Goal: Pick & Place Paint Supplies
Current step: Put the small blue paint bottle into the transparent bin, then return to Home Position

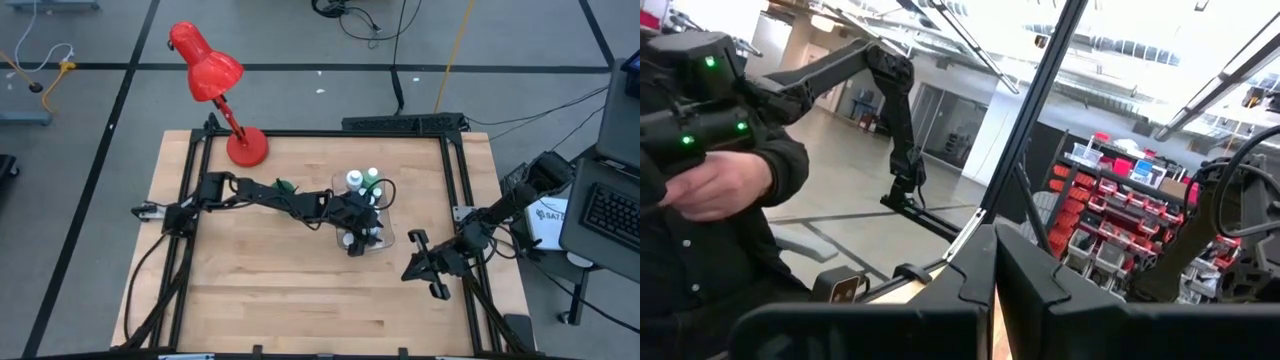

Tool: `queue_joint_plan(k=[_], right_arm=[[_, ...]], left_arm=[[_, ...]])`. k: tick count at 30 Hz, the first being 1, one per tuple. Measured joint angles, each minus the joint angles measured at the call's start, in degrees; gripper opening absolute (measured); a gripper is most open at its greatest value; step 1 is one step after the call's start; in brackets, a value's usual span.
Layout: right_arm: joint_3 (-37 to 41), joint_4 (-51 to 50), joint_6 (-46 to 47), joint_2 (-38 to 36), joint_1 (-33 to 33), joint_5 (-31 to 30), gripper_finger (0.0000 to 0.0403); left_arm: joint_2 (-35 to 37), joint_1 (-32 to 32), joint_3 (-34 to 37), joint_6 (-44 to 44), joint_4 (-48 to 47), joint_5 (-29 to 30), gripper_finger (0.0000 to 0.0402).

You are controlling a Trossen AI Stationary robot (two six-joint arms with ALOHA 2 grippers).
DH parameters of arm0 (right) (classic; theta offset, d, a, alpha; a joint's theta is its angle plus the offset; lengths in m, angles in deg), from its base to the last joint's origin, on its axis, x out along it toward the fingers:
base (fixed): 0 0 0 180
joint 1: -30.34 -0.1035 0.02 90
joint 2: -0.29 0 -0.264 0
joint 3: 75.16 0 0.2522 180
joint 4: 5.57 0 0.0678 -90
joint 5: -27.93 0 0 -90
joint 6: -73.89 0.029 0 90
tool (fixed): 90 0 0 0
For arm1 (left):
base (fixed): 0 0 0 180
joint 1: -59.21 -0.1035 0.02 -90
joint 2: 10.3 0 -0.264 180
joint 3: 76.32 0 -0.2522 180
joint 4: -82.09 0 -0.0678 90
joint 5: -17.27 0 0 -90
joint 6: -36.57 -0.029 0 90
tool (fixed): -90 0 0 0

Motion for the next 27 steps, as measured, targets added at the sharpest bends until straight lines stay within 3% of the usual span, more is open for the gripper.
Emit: queue_joint_plan(k=[8,14,17,19,23,27], right_arm=[[0.0,-0.2,0.0,0.0,0.0,-0.01,0.0004],[-0.01,-0.46,0.0,0.0,0.0,-0.01,0.0004],[-0.01,-0.93,0.0,0.0,0.0,-0.17,0.0004],[-0.02,-1.13,0.0,0.0,0.0,-0.59,0.0004],[-0.02,-1.28,0.0,0.0,-0.02,-4.05,0.0004],[-0.01,-1.33,0.02,0.0,0.09,-6.05,0.0004]], left_arm=[[5.25,0.07,0.35,0.54,-5.65,-6.4,0.0211],[20.13,0.16,0.12,2.45,-26.33,-6.93,0.0211],[28.35,0.99,0.96,1.43,-39.47,-2.45,0.0194],[34.98,2.5,3.69,1.95,-42.33,4.13,0.0165],[50.57,5.62,12.79,3.59,-41.47,16.38,0.0081],[67.56,6.99,28.95,6.74,-34.32,20.35,0.001]])
